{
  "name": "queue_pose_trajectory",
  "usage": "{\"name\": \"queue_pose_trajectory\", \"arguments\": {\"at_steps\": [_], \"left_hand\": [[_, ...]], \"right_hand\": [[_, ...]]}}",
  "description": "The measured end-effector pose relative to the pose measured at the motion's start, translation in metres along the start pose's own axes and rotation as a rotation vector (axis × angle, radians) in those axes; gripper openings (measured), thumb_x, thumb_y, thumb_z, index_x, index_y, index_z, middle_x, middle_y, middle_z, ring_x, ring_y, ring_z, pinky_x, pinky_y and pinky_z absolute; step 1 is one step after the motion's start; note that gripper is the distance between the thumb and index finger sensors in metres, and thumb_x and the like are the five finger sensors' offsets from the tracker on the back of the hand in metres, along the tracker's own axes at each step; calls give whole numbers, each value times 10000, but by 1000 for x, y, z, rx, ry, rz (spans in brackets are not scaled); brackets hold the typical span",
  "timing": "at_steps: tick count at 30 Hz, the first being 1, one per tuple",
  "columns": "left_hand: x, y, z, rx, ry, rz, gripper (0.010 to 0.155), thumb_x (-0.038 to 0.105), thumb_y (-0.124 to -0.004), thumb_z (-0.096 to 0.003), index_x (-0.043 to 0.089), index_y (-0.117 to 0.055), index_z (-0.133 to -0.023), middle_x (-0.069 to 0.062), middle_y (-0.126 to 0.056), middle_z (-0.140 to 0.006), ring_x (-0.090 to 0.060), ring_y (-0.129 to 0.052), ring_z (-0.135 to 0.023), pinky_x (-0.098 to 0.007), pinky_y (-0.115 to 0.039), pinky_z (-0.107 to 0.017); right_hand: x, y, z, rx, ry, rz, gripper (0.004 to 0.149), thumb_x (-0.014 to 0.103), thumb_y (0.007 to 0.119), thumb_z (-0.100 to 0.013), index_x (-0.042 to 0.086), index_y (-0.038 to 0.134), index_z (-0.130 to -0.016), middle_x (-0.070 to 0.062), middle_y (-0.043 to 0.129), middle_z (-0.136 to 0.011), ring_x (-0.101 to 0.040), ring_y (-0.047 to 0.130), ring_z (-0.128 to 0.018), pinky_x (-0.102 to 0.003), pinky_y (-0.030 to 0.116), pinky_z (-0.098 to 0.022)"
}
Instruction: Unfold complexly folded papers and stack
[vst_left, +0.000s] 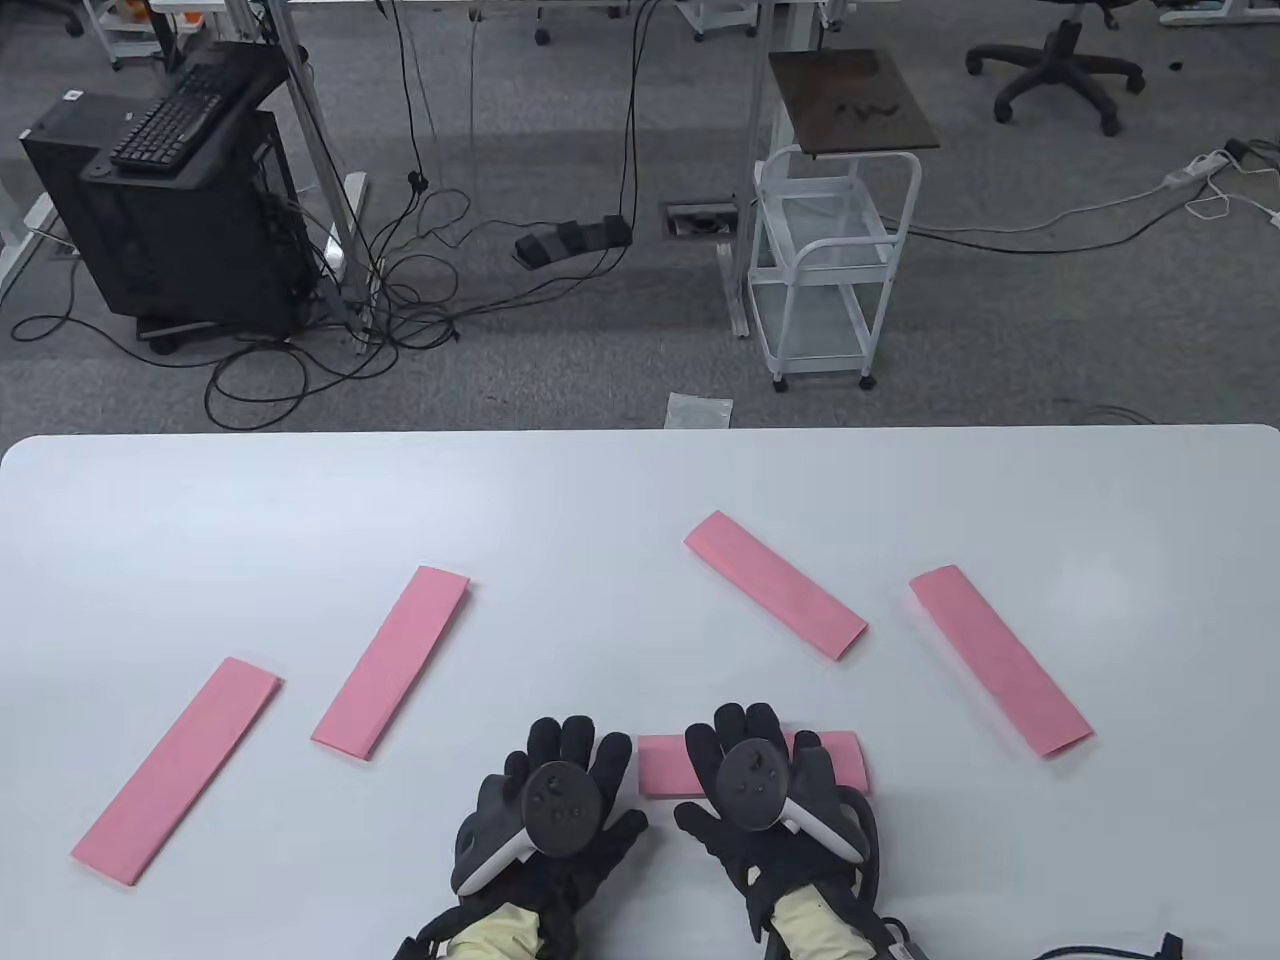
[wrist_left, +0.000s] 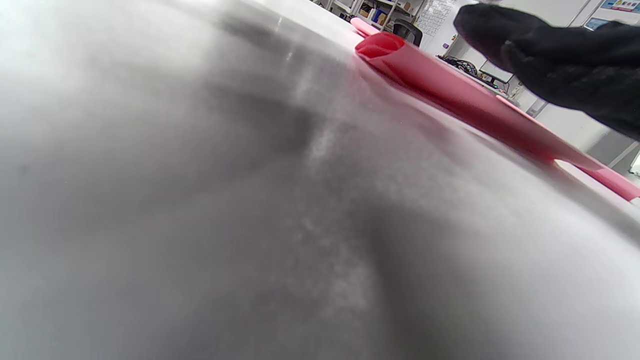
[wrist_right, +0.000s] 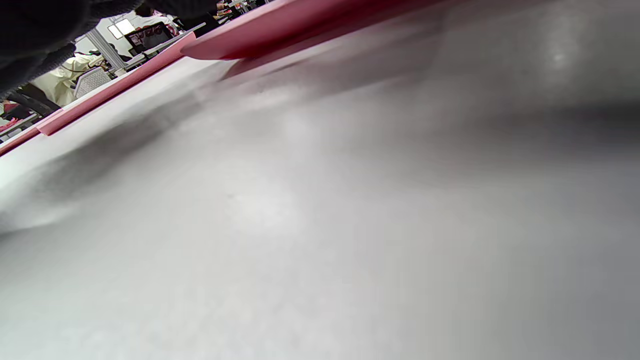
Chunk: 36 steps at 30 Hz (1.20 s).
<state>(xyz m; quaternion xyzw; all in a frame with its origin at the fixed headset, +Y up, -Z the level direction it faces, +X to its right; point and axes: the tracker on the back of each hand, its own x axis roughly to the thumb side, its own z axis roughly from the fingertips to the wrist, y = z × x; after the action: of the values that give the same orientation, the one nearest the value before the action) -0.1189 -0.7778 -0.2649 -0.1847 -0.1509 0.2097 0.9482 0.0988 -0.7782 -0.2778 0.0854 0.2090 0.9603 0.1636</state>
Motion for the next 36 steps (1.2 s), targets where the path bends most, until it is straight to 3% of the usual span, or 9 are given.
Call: {"name": "queue_pose_trajectory", "arguments": {"at_steps": [5, 10, 18, 31, 36], "left_hand": [[1, 2, 2, 12, -6, 5, 718, 538, -531, -600, 313, -93, -1122, -23, 135, -1132, -330, 214, -964, -554, 73, -660], [0, 5, 2, 31, -11, 22, 717, 538, -531, -600, 311, -97, -1124, -24, 132, -1134, -331, 213, -965, -554, 72, -660], [-3, 5, 3, 25, -4, 44, 716, 537, -531, -600, 311, -98, -1124, -24, 130, -1133, -330, 213, -965, -554, 71, -661], [-3, 6, 5, 33, -7, 45, 714, 535, -530, -601, 310, -100, -1125, -26, 129, -1134, -331, 214, -964, -554, 70, -663], [-2, 6, 5, 29, -12, 46, 713, 535, -530, -601, 311, -101, -1124, -27, 128, -1135, -332, 213, -964, -553, 69, -663]], "right_hand": [[-4, -7, -2, 13, 11, -21, 764, 544, 641, -505, 398, 138, -1062, 108, -29, -1151, -157, -155, -1000, -499, -133, -655], [-14, -28, -26, 124, 110, 16, 883, 498, 756, -457, 433, 78, -1019, 108, -47, -1131, -151, -180, -993, -505, -154, -652], [-27, -34, -60, 338, 288, 25, 899, 456, 785, -429, 423, 101, -1011, 121, -47, -1130, -182, -118, -1021, -519, -135, -664], [-23, -33, -60, 285, 237, 16, 763, 404, 712, -494, 343, 194, -1051, 13, 32, -1141, -289, -9, -1026, -559, -2, -723], [-14, -31, -60, 246, 138, 82, 736, 339, 690, -515, 217, 219, -1068, -158, 93, -1124, -450, 67, -988, -644, 173, -729]]}}
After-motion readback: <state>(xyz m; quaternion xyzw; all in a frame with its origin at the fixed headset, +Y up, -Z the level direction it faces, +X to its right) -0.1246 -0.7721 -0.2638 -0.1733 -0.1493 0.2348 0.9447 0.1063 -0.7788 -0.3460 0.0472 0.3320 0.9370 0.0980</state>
